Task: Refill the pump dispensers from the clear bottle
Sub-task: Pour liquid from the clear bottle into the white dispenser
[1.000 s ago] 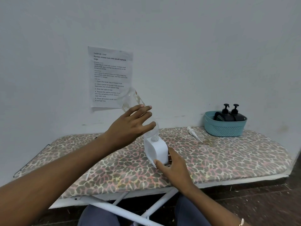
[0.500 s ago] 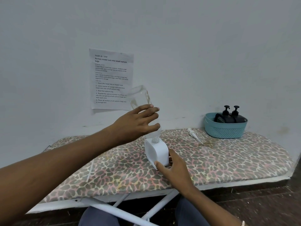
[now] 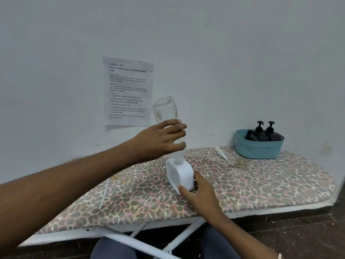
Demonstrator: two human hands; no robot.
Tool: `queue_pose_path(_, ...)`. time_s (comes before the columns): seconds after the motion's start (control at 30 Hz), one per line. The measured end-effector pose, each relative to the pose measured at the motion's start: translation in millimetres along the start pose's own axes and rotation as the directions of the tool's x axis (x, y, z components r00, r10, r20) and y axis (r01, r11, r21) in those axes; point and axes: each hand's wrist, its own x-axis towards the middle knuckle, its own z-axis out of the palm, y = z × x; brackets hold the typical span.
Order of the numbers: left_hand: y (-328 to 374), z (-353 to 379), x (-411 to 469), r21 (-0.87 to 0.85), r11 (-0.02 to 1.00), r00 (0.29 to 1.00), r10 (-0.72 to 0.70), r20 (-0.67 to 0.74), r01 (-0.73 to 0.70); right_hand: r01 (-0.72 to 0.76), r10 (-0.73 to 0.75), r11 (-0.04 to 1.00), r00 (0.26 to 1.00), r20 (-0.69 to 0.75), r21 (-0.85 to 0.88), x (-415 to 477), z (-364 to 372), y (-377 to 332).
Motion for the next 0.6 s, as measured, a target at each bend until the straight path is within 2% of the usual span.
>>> queue_pose_path(0.33, 0, -2, 0, -0.023, 1.000, 0.998, -0.017, 0.058, 0.018, -0.008, 0.008, 1.000, 1.000, 0.002, 0.002, 0, -1, -2)
queue_pose_path(0.43, 2, -4, -6, -0.034, 0.997, 0.995, -0.067, 0.073, 0.070, -0.004, 0.004, 1.000, 1.000, 0.005, 0.006, 0, -1, -2)
queue_pose_path(0.6, 16, 6, -23, -0.034, 0.976, 0.976, -0.217, -0.001, 0.217, -0.015, 0.015, 1.000, 1.000, 0.001, 0.019, 0, -1, -2)
